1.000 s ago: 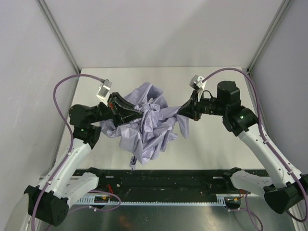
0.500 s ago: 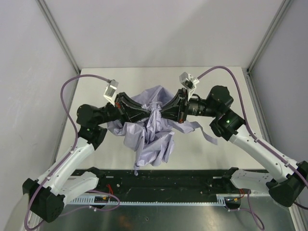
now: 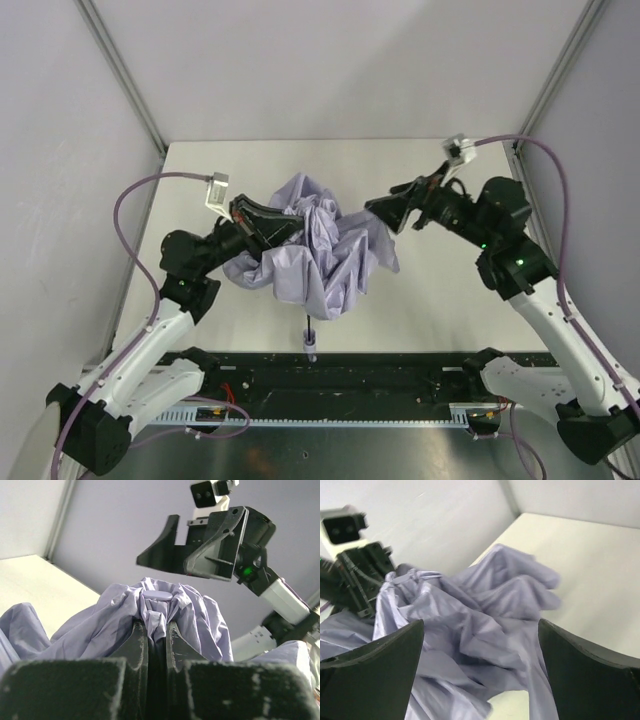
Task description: Put away the umbrella
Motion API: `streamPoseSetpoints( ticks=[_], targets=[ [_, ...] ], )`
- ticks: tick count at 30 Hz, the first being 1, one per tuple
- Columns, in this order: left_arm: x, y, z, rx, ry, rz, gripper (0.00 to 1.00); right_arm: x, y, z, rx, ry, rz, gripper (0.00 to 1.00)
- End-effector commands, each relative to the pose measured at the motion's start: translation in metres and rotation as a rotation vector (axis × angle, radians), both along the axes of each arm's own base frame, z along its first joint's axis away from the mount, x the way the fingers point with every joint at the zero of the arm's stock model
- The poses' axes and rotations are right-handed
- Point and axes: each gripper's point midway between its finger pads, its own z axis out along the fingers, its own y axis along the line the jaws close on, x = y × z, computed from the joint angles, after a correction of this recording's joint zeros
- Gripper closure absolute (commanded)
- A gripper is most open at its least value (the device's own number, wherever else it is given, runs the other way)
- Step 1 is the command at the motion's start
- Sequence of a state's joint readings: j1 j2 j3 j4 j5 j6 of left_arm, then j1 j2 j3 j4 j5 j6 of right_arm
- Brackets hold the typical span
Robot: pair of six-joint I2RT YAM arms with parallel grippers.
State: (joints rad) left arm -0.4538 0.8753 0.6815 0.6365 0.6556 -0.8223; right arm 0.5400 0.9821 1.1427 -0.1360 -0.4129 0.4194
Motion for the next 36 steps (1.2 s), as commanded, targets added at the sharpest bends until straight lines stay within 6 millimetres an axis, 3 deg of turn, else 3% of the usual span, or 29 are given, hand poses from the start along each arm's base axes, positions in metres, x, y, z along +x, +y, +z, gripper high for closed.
streamPoseSetpoints(
  ticks=[1,3,6,11,14,17,20,23,28,32,36],
  targets=[
    [0.009,0.024,0.026,-0.101,-0.054,0.14,1.0,0.008,-0.042,0.017,0.023,-0.018,-0.109,0.01],
    [0.011,0.029,0.025,-0.108,-0.045,0.163,1.0,0.006,-0.048,0.012,-0.012,-0.032,-0.09,0.01],
    [0.015,0.033,0.025,-0.11,-0.034,0.172,1.0,-0.005,-0.04,-0.001,-0.047,-0.029,-0.003,0.01],
    [0.025,0.039,0.021,-0.131,0.017,0.206,1.0,-0.043,-0.007,-0.013,0.014,-0.041,0.212,0.01],
    [0.027,0.037,0.017,-0.13,0.048,0.189,1.0,-0.056,0.012,-0.024,0.016,-0.078,0.243,0.01],
    [0.026,0.034,0.016,-0.12,0.057,0.158,1.0,-0.052,0.028,-0.031,0.029,-0.093,0.242,0.01],
    [0.023,0.032,0.016,-0.111,0.048,0.143,1.0,-0.038,0.027,-0.028,0.037,-0.091,0.167,0.05],
    [0.025,0.037,0.016,-0.131,0.055,0.173,1.0,-0.037,0.025,-0.028,0.041,-0.044,0.117,0.08],
    [0.031,0.047,0.03,-0.12,-0.028,0.234,1.0,-0.045,0.019,-0.053,0.093,0.264,-0.063,0.23],
    [0.031,0.054,0.047,-0.105,-0.136,0.288,1.0,-0.064,0.026,-0.083,0.212,0.576,-0.086,0.24],
    [0.029,0.055,0.055,-0.09,-0.189,0.299,1.0,-0.079,0.047,-0.08,0.401,0.74,0.015,0.19]
  ],
)
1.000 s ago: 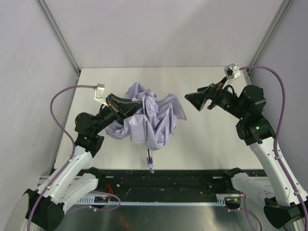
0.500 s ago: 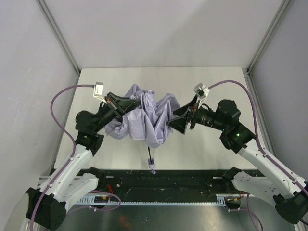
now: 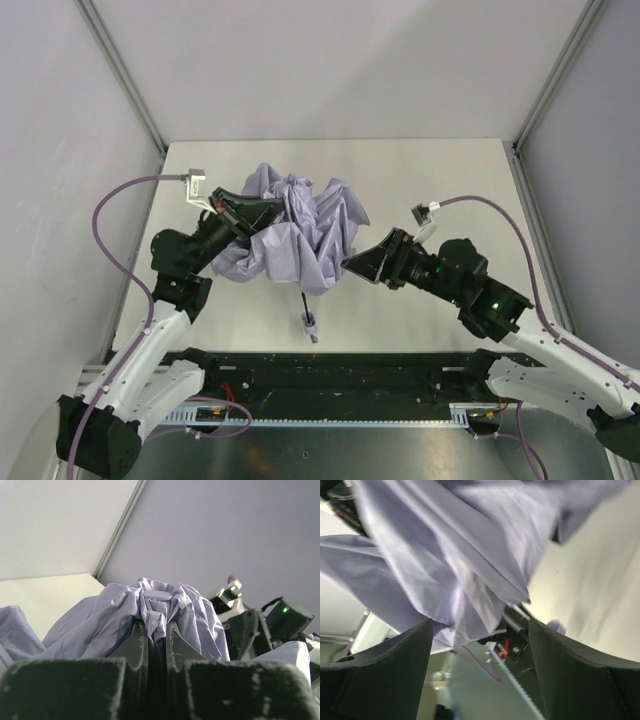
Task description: Put away the umbrella
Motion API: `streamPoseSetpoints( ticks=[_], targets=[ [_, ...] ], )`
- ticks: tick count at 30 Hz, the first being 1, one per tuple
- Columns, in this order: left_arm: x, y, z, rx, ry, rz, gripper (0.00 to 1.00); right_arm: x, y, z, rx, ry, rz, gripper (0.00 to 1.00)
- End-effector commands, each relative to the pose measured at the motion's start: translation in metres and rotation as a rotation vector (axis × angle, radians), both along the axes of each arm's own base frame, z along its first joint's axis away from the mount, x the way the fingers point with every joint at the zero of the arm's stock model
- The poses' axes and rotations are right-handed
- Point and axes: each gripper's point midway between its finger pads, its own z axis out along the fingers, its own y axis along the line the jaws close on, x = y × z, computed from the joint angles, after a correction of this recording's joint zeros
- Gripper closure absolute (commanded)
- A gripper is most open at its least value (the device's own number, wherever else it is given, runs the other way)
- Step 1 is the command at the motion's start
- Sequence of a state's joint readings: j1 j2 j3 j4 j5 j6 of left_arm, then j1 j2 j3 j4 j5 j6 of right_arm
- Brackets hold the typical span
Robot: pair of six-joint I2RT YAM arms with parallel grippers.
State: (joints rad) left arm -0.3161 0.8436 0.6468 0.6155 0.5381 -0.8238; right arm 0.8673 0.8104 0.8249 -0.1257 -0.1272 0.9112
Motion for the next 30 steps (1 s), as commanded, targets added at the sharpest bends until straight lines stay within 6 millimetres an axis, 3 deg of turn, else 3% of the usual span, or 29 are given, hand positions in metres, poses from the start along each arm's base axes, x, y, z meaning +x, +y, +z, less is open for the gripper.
streamPoseSetpoints(
  ticks=[1,7,14,16,20,24,27,30],
  targets=[
    [-0.016,0.012,0.061,-0.02,-0.24,0.06,1.0,-0.004,0.018,0.004,0.238,0.271,-0.022,0.19],
    [-0.018,0.011,0.06,-0.009,-0.248,0.047,1.0,-0.009,0.037,0.004,0.281,0.325,0.038,0.32],
    [-0.018,0.01,0.058,0.012,-0.268,0.049,1.0,-0.016,0.037,0.008,0.289,0.308,0.028,0.3],
    [-0.017,0.01,0.058,0.013,-0.268,0.05,1.0,-0.019,0.038,0.007,0.281,0.307,0.032,0.33],
    [-0.016,0.01,0.06,0.011,-0.27,0.054,1.0,-0.026,0.048,0.001,0.285,0.331,0.064,0.45],
    [-0.018,0.011,0.062,0.011,-0.279,0.055,1.0,-0.029,0.054,0.005,0.303,0.32,0.101,0.7],
    [-0.016,0.013,0.061,0.02,-0.289,0.073,1.0,-0.031,0.049,0.018,0.319,0.24,0.111,0.94],
    [-0.007,0.017,0.056,0.039,-0.297,0.116,1.0,-0.039,0.038,0.041,0.353,0.116,0.14,0.99]
  ],
)
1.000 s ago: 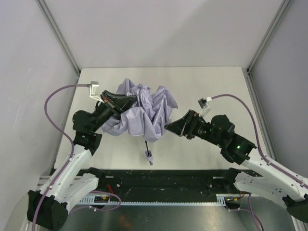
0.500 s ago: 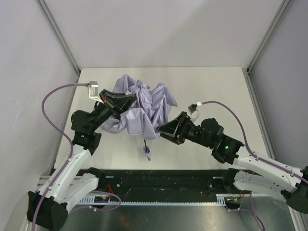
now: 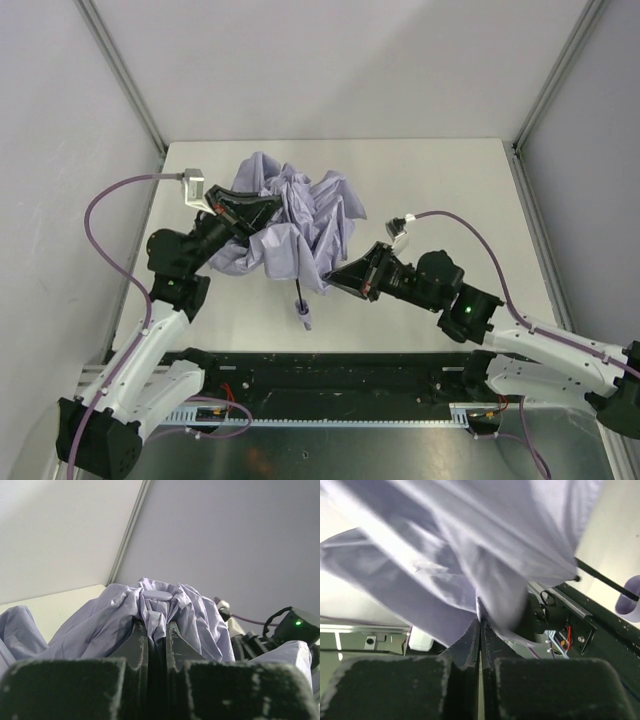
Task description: Put away the umbrella
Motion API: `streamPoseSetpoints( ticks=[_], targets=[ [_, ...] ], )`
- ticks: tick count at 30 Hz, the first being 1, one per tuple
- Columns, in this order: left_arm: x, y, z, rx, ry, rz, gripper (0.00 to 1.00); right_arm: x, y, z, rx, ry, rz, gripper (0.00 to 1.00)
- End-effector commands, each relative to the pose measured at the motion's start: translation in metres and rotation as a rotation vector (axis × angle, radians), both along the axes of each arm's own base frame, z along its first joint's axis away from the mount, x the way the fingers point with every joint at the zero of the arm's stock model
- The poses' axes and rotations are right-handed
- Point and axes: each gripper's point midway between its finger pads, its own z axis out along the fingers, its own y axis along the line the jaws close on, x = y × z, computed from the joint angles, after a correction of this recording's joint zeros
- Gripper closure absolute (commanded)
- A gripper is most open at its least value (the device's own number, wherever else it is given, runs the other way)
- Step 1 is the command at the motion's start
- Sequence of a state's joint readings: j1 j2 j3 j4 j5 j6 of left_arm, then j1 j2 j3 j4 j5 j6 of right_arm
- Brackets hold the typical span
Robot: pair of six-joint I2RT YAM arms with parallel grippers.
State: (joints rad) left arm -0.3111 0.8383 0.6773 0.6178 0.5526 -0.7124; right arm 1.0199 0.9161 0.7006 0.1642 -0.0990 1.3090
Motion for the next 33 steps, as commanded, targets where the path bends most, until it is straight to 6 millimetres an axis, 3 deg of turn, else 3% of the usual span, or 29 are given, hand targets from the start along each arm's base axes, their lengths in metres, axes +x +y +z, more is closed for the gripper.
streamPoseSetpoints(
  ticks=[1,6,14,20,23,27,30,33],
  targets=[
    [-0.002,0.016,0.042,-0.012,-0.186,0.095,1.0,-0.014,-0.017,0.06,0.145,-0.224,0.013,1.0],
    [0.016,0.024,0.039,0.028,-0.23,0.19,1.0,-0.038,-0.024,0.094,0.235,-0.335,0.095,1.0],
    [0.045,0.038,0.033,0.054,-0.232,0.283,1.0,-0.061,-0.018,0.115,0.253,-0.433,0.186,1.0],
    [0.067,0.051,0.033,-0.02,-0.171,0.324,1.0,-0.092,-0.008,0.131,0.332,-0.592,0.321,1.0],
    [0.072,0.052,0.039,-0.059,-0.154,0.314,1.0,-0.112,0.007,0.129,0.344,-0.696,0.437,0.91],
    [0.068,0.048,0.045,-0.084,-0.157,0.275,1.0,-0.144,0.026,0.12,0.351,-0.782,0.634,0.66],
    [0.063,0.047,0.047,-0.089,-0.157,0.251,1.0,-0.151,0.03,0.11,0.331,-0.792,0.698,0.46],
    [0.056,0.045,0.047,-0.088,-0.157,0.212,1.0,-0.151,0.023,0.102,0.269,-0.823,0.694,0.37]
  ],
)
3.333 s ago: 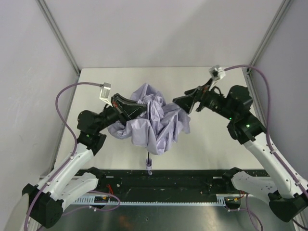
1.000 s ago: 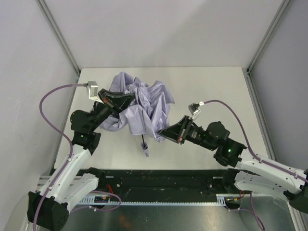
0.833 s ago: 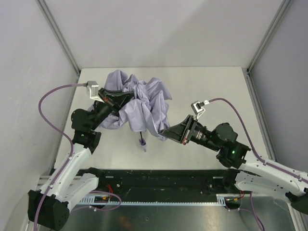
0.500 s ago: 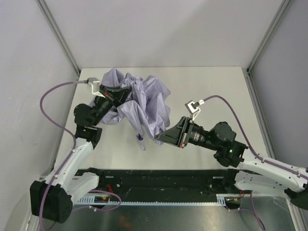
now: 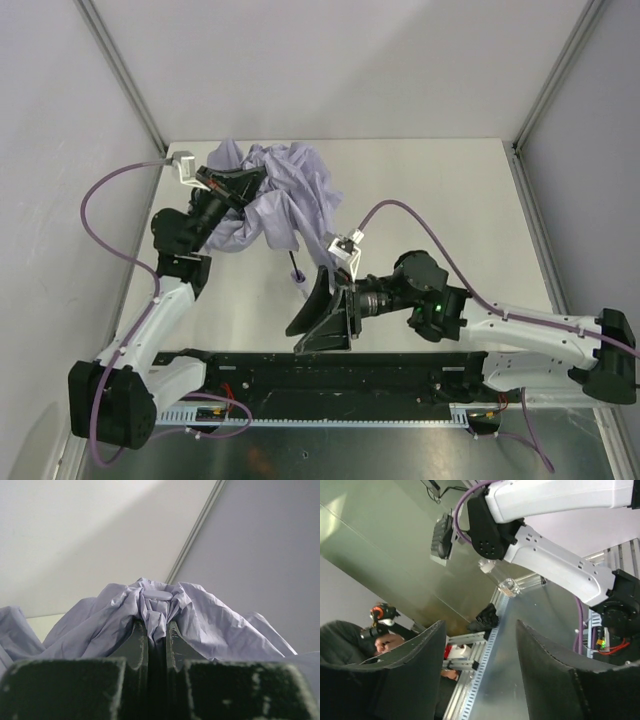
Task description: Put away the umbrella
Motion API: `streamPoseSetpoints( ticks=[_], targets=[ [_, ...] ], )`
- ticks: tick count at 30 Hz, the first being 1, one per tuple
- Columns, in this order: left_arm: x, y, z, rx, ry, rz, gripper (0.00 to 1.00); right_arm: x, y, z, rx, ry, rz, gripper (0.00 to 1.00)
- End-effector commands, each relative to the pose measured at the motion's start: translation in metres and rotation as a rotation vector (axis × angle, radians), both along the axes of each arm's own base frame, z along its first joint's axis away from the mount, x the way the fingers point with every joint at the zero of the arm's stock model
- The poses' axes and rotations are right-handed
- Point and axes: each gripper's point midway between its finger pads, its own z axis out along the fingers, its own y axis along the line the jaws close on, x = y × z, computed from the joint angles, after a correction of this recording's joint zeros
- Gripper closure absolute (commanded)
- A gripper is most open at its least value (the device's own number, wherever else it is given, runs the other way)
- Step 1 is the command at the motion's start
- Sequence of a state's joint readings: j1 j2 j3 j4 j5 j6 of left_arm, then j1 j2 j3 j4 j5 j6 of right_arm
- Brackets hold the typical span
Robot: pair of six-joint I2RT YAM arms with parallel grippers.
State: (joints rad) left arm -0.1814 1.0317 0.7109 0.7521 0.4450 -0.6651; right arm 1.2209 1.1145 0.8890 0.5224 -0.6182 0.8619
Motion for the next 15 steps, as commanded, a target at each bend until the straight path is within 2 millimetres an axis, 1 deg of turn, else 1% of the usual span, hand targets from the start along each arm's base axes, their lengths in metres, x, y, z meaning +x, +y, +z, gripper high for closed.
streamPoseSetpoints(
  ticks=[1,2,4,7,9,10,12,13,15],
  targets=[
    [-0.027,0.003,0.058,-0.057,-0.169,-0.051,1.0,-0.01,-0.025,0.022,0.055,-0.165,0.003,0.36],
    [-0.03,0.001,0.057,-0.05,-0.168,-0.073,1.0,-0.002,-0.031,0.02,0.034,-0.18,-0.06,0.35],
    [-0.037,-0.004,0.056,-0.036,-0.166,-0.121,1.0,0.023,-0.05,0.019,-0.008,-0.208,-0.224,0.31],
    [-0.051,-0.012,0.053,-0.016,-0.163,-0.194,1.0,0.076,-0.091,0.012,-0.11,-0.242,-0.506,0.25],
    [-0.06,-0.017,0.053,-0.007,-0.159,-0.243,1.0,0.104,-0.12,0.015,-0.141,-0.26,-0.639,0.23],
    [-0.066,-0.019,0.053,-0.001,-0.158,-0.271,1.0,0.114,-0.13,0.018,-0.149,-0.265,-0.682,0.22],
    [-0.076,-0.024,0.054,0.008,-0.156,-0.325,1.0,0.133,-0.145,0.018,-0.174,-0.269,-0.739,0.21],
    [-0.082,-0.026,0.055,0.012,-0.155,-0.354,1.0,0.145,-0.15,0.013,-0.198,-0.262,-0.764,0.2],
    [-0.095,-0.029,0.056,0.015,-0.159,-0.41,1.0,0.168,-0.157,-0.003,-0.261,-0.244,-0.767,0.22]
  ],
)
